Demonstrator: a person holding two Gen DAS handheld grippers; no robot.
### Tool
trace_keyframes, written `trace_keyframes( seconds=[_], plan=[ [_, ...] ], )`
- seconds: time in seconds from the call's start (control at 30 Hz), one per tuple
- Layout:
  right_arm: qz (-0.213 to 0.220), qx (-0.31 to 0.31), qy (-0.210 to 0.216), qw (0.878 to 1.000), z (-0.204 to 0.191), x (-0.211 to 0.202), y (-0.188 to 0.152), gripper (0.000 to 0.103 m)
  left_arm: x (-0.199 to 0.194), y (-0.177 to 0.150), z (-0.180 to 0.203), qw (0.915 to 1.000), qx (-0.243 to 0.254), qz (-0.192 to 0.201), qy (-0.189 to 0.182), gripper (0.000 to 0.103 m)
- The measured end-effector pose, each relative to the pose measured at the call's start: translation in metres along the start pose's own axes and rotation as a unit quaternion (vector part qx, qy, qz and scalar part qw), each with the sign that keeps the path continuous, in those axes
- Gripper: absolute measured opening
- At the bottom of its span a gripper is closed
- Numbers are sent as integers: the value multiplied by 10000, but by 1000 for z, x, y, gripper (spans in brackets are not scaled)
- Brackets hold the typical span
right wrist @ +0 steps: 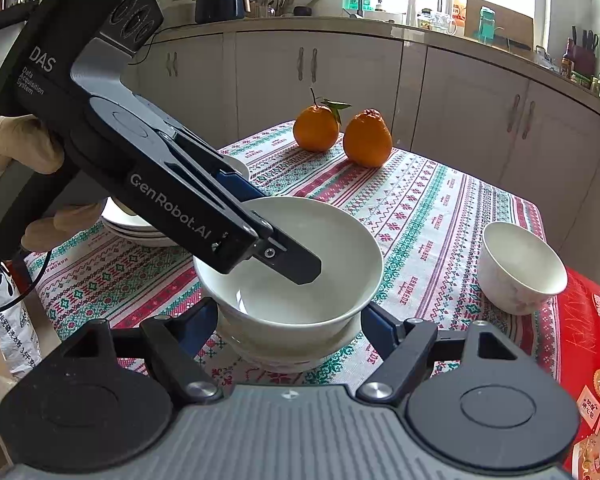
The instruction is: Organize plates and bowls
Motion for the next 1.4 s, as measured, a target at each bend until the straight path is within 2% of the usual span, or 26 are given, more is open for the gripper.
trace_keyframes(
  seconds=[0.57,1.03,1.13,1.23,1.33,1.4],
  plan=[
    [-57,69,43,10000,1,3,-2,82,4,-3,-1,10000,12,14,-7,62],
    [-69,141,86,9998,2,4,-3,83,5,-3,0,10000,55,26,1,66],
    [-44,105,69,9999,2,4,-3,83,5,-3,-1,10000,59,29,66,72],
    [8,115,71,9999,2,2,-1,84,4,-2,-1,9999,49,69,57,72],
    [59,119,59,9999,3,-2,-1,92,0,0,-1,9999,69,134,73,75],
    [135,113,62,9998,4,-6,1,96,-4,2,-1,9997,85,201,134,82]
  ],
)
Point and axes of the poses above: each gripper's, at about its wrist camera, not at the fingertips, and x roughly the way its jaws point, z to its right, y to its top, the point moved 8 cm from there along x, roughly the way its jaws point, and after that the axes turned 8 degrees about -y, right-handed, at the moved point
